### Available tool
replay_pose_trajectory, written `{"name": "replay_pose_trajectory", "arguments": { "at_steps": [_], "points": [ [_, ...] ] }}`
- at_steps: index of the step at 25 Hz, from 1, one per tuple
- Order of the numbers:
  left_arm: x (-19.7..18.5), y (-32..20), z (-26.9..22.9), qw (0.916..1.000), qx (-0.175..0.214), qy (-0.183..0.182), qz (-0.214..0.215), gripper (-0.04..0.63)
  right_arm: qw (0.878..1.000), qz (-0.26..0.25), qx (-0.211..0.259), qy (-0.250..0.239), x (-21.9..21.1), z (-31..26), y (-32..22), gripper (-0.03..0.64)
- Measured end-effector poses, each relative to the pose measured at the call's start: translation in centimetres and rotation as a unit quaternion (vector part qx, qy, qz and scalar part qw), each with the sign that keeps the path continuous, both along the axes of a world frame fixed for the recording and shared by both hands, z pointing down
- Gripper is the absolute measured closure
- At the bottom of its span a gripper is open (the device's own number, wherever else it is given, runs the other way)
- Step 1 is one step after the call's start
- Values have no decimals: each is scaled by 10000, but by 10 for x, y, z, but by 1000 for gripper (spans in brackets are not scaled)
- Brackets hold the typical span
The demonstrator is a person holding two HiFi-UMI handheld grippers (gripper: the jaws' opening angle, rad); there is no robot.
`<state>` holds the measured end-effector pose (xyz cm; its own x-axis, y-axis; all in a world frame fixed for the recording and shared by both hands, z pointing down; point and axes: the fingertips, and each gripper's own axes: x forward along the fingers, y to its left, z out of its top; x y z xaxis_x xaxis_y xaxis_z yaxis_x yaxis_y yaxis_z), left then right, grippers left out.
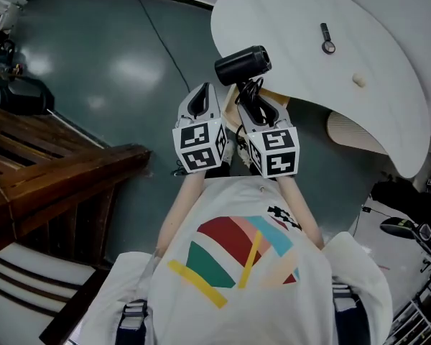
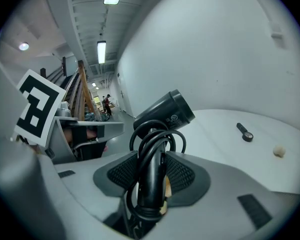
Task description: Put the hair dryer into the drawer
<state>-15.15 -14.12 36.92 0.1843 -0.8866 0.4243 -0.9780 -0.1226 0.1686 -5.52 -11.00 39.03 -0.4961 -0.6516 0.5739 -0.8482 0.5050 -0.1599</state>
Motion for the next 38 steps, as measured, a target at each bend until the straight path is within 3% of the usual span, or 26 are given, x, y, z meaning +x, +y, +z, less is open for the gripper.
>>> {"name": "replay_pose_trajectory", "arguments": {
  "at_steps": [10, 23, 38],
  "points": [
    [15, -11, 36, 9983, -415, 16, 408, 580, 9964, 519, -654, 112, 21, 39, 14, 433],
    [24, -9, 74, 9927, -907, -47, 794, 579, 9800, 1131, -1632, -93, 35, 85, 47, 437],
    [42, -16, 97, 9869, -1122, -185, 1145, 580, 9399, 1932, -2763, -537, 54, 131, 61, 439]
  ]
}}
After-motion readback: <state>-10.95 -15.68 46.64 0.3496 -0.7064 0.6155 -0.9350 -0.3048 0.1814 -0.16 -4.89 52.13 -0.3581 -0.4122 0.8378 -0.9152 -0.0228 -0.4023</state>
